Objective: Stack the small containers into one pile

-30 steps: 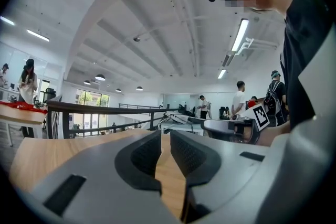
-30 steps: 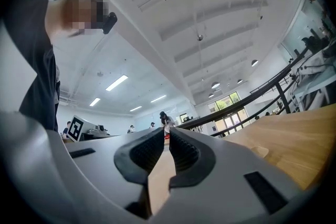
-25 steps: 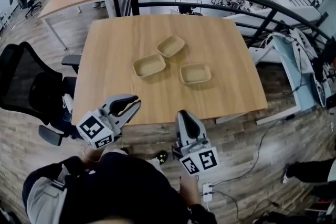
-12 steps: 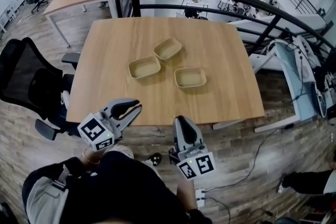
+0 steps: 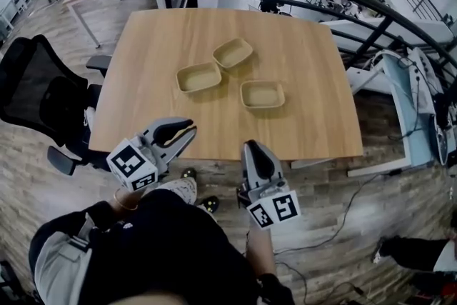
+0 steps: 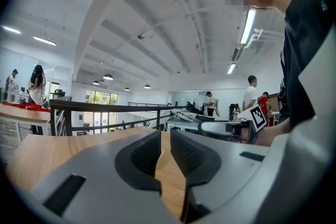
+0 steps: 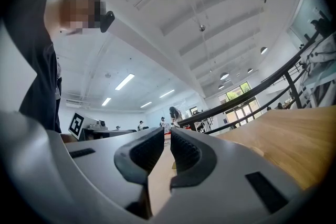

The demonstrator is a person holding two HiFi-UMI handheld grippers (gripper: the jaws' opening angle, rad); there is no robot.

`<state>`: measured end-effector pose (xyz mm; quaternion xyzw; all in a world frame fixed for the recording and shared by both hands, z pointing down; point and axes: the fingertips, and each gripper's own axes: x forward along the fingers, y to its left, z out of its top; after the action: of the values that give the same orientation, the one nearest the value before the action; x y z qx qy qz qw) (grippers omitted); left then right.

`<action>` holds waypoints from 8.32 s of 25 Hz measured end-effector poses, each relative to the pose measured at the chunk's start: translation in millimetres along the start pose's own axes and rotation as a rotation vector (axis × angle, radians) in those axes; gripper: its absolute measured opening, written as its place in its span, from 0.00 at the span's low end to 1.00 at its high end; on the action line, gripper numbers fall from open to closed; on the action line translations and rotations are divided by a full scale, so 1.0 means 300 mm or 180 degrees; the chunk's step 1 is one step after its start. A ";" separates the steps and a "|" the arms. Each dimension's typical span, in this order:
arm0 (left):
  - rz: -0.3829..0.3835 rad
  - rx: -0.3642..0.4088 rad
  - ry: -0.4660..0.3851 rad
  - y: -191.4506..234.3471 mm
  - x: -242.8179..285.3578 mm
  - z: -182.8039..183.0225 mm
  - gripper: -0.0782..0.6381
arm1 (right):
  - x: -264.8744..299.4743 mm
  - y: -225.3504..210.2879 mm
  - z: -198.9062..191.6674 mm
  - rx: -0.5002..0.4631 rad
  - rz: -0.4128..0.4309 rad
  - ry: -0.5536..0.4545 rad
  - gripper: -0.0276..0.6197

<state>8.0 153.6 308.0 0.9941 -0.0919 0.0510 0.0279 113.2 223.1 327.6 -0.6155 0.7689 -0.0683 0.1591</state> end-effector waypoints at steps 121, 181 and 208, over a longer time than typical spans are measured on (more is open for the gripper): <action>0.1434 -0.0503 0.0121 0.857 0.104 -0.233 0.25 | 0.948 -0.637 -0.560 -0.4283 0.2092 0.3302 0.09; 0.1044 -0.1001 0.0597 0.933 0.122 -0.475 0.31 | 0.885 -0.154 -0.782 -0.4001 0.2915 0.3195 0.09; 0.1004 -0.1088 0.0730 0.946 0.159 -0.550 0.31 | 0.884 -0.149 -0.820 -0.3949 0.3004 0.3239 0.09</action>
<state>-13.9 -122.7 490.0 0.9360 -0.2494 0.1509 0.1975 22.7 -66.4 529.7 -0.1100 0.8157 0.1651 -0.5434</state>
